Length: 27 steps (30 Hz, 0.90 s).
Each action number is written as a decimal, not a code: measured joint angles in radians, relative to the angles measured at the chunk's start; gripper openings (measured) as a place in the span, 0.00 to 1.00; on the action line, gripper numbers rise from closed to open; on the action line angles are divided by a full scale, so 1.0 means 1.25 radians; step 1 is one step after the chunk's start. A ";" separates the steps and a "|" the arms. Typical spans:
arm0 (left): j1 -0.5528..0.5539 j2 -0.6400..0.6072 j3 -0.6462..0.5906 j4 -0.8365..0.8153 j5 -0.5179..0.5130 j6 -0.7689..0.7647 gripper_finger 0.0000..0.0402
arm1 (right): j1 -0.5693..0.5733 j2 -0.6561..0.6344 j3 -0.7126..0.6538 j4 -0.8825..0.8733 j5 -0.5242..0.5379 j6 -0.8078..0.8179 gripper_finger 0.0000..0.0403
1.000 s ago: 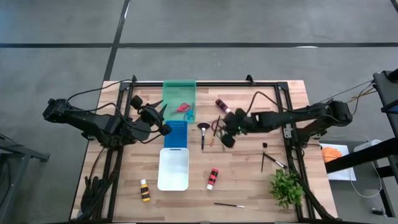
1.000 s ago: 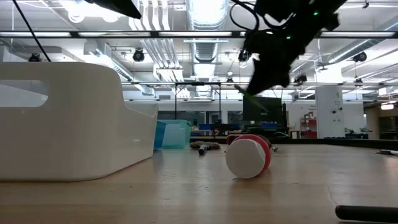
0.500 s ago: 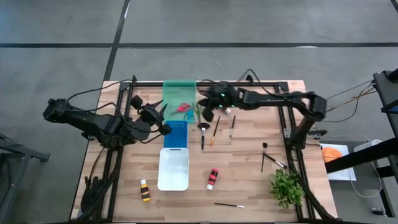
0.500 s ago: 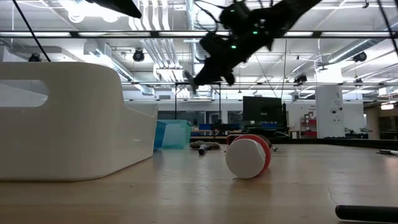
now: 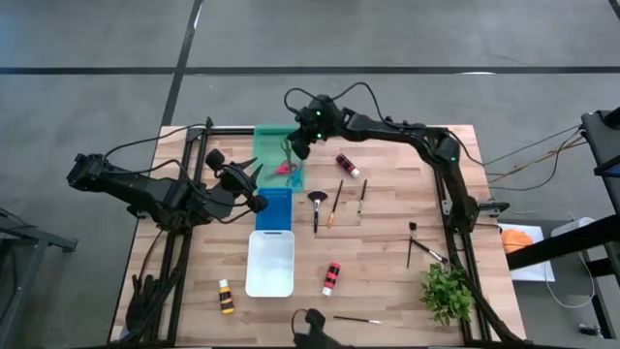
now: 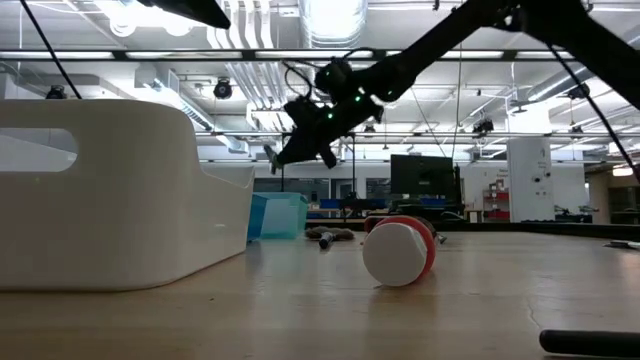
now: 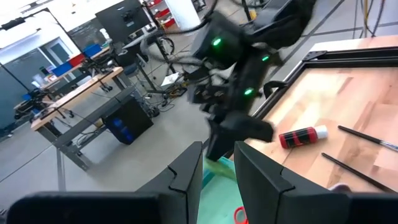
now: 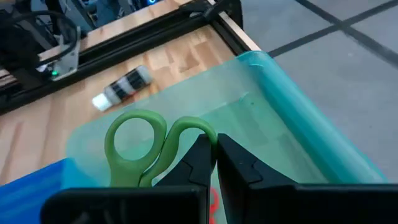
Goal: Pick & Place Paint Supplies
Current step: Put the green scissors into the green bin
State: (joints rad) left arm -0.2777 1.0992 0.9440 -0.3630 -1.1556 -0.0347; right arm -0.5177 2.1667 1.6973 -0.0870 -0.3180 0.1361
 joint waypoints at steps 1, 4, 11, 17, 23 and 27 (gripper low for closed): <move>0.000 0.000 0.000 0.000 0.002 0.000 0.25 | -0.004 0.014 0.018 -0.016 -0.001 0.000 0.02; 0.000 0.000 0.000 0.000 0.003 0.000 0.25 | -0.008 0.048 0.062 -0.039 -0.006 -0.010 0.02; 0.000 0.000 0.000 0.000 0.004 0.000 0.25 | -0.011 0.074 0.085 -0.056 -0.023 -0.022 0.02; 0.000 0.000 0.000 -0.001 0.004 0.000 0.25 | -0.011 0.058 0.079 -0.065 -0.024 -0.028 0.02; 0.000 0.000 0.000 0.000 0.004 0.000 0.25 | -0.010 0.050 0.079 -0.065 -0.026 -0.028 0.02; 0.000 0.000 0.000 -0.001 0.004 0.000 0.25 | -0.011 0.050 0.079 -0.065 -0.025 -0.028 0.02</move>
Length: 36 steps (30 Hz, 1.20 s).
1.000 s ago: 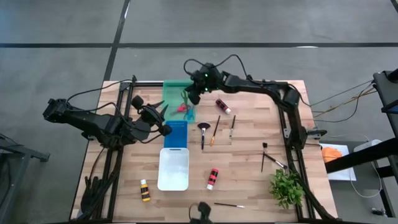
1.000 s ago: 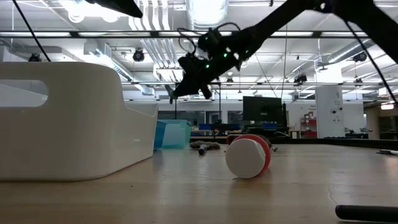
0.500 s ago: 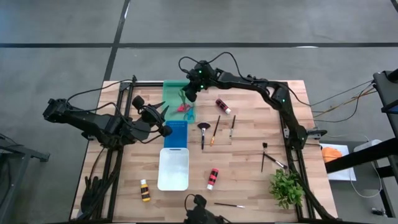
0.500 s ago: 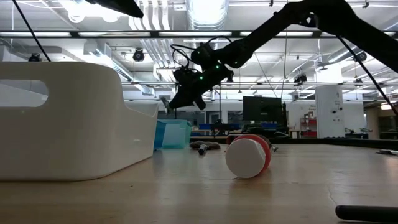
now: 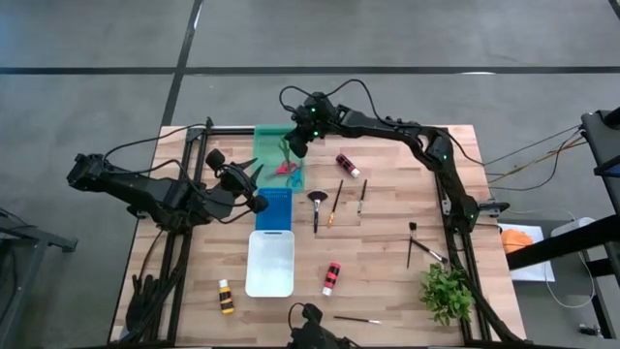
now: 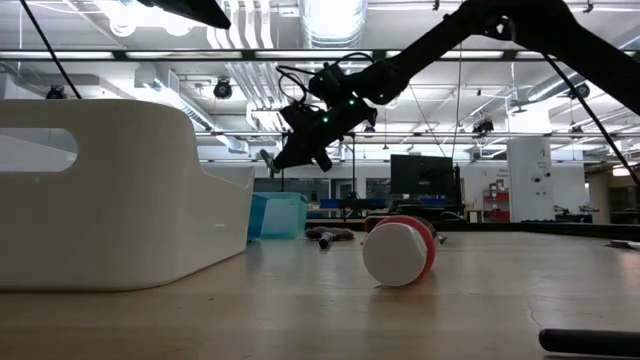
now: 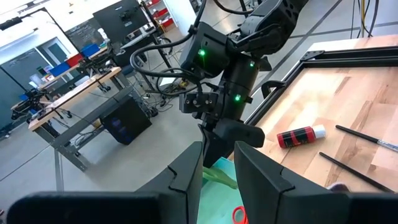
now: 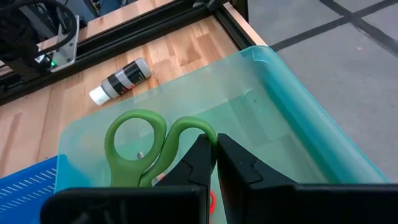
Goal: Pick & Place Paint Supplies
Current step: Put the green scissors into the green bin, then put the red paint bottle into the blue bin
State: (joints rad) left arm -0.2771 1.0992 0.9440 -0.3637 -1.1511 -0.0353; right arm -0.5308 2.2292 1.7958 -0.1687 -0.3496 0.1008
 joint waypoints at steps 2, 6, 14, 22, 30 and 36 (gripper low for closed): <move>0.000 0.000 0.000 0.000 0.000 0.000 0.25 | 0.000 0.000 0.000 0.000 0.000 -0.004 0.02; 0.000 0.000 0.000 0.000 0.000 -0.001 0.25 | 0.000 0.000 0.000 0.001 0.000 -0.012 0.02; 0.000 0.000 0.000 0.000 0.001 -0.012 0.25 | -0.001 0.000 0.000 0.001 0.001 -0.006 0.24; 0.000 0.000 0.000 0.000 0.001 -0.017 0.25 | 0.000 -0.030 -0.001 -0.053 -0.002 -0.047 0.45; 0.000 0.002 -0.001 -0.001 0.033 -0.018 0.25 | 0.013 -0.147 -0.060 -0.233 -0.039 -0.134 0.48; 0.001 0.002 -0.001 0.001 0.070 -0.020 0.25 | 0.060 -0.313 -0.276 -0.189 -0.044 -0.162 0.48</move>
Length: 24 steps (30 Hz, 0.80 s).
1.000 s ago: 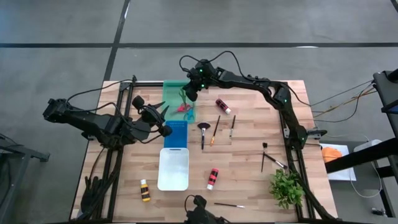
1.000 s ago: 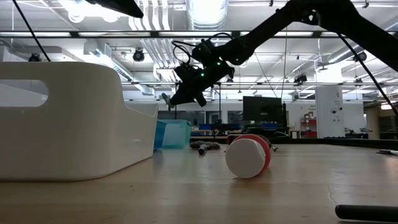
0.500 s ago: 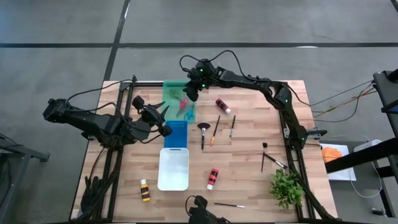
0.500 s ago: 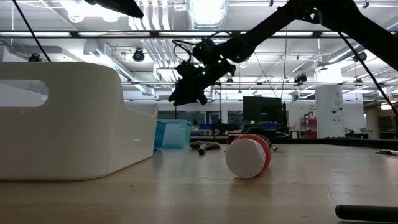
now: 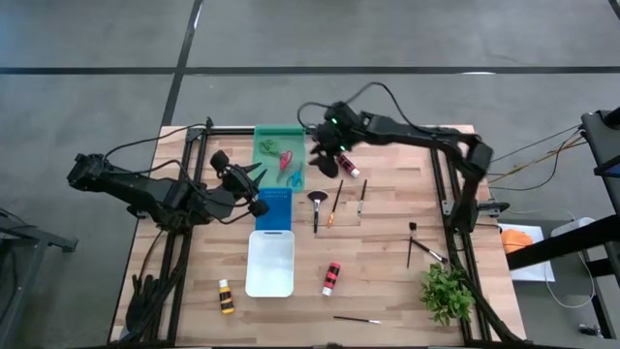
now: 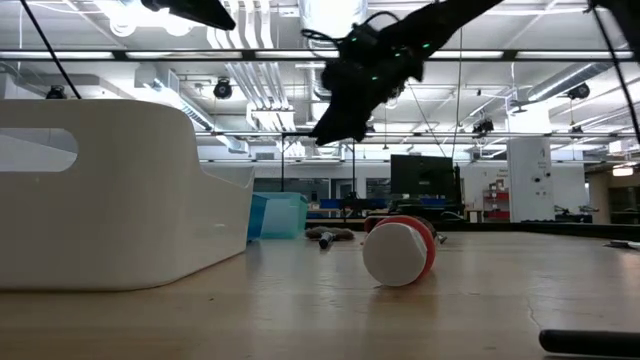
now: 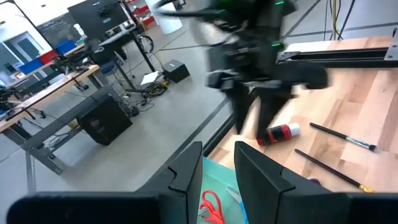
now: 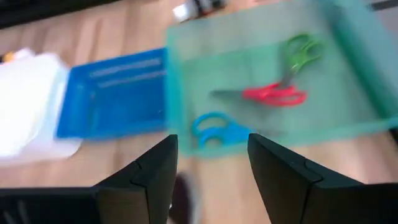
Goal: Pick & Place Paint Supplies
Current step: Put the red paint bottle into the blue bin
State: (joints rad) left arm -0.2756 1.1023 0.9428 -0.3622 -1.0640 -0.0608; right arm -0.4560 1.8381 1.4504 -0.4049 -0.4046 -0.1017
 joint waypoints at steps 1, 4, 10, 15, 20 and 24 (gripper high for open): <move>0.000 0.000 0.000 0.002 0.003 0.000 0.25 | 0.009 -0.031 -0.045 0.017 0.000 0.003 0.48; 0.001 0.002 0.000 0.005 0.010 0.000 0.25 | 0.039 -0.128 -0.169 0.071 0.001 0.016 0.48; 0.001 0.002 0.000 0.021 0.015 0.007 0.25 | 0.113 -0.308 -0.389 0.132 0.002 0.018 0.48; 0.002 0.002 0.000 0.050 0.015 0.011 0.25 | 0.159 -0.437 -0.503 0.161 0.007 0.013 0.48; 0.002 0.002 0.000 0.083 0.027 0.037 0.25 | 0.189 -0.525 -0.558 0.162 0.008 0.001 0.48; 0.002 0.002 0.000 0.090 0.033 0.049 0.25 | 0.200 -0.555 -0.570 0.163 0.010 -0.034 0.48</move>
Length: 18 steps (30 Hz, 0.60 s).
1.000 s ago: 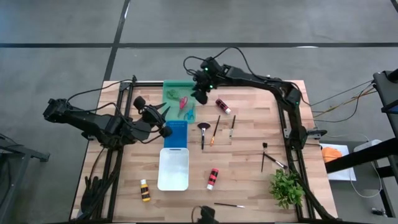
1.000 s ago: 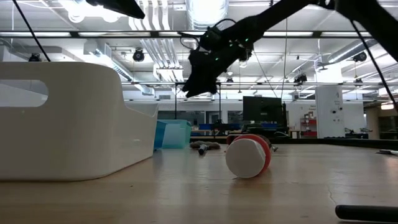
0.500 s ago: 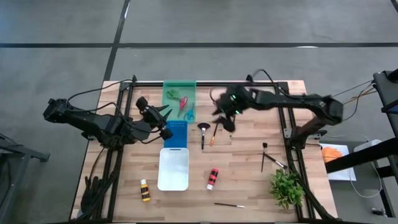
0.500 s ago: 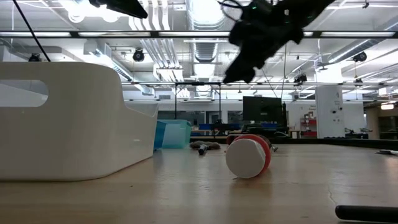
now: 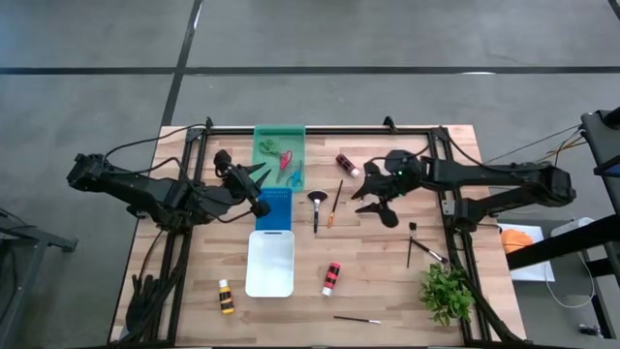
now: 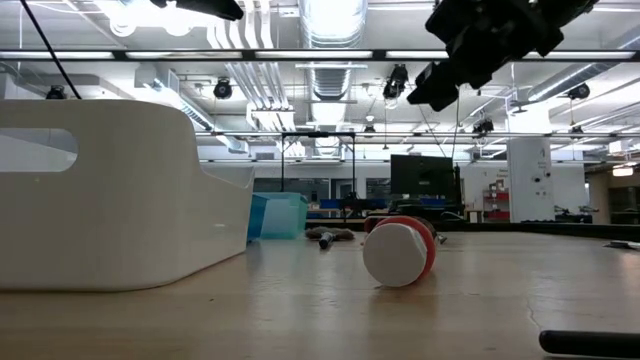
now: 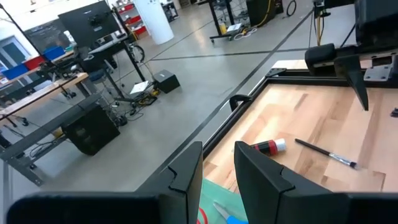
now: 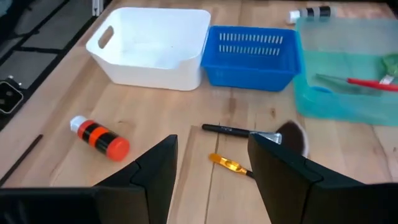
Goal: Pick & Place Paint Supplies
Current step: Put the red paint bottle into the blue bin
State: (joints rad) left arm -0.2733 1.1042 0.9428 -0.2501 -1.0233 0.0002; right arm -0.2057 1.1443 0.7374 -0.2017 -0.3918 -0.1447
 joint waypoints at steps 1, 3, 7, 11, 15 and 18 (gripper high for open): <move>0.000 0.000 0.000 0.000 0.000 0.000 0.25 | 0.002 -0.004 0.000 0.000 0.000 -0.002 0.48; 0.000 0.000 0.000 0.000 0.000 0.000 0.25 | 0.003 -0.006 0.000 0.001 0.000 -0.003 0.48; 0.000 0.000 0.000 0.000 0.000 0.000 0.25 | 0.002 0.003 0.007 0.001 0.001 0.000 0.48; 0.000 0.000 0.000 0.000 0.000 0.000 0.25 | 0.002 0.014 0.008 -0.003 0.013 0.003 0.48; 0.000 0.000 0.000 -0.001 0.000 0.000 0.25 | 0.002 0.013 0.008 -0.010 0.078 0.009 0.48; 0.000 0.000 0.000 -0.001 0.000 0.000 0.25 | 0.002 0.011 0.008 -0.024 0.177 0.035 0.48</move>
State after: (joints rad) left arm -0.2733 1.1042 0.9428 -0.2508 -1.0229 0.0002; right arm -0.2028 1.1580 0.7471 -0.2313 -0.1709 -0.1004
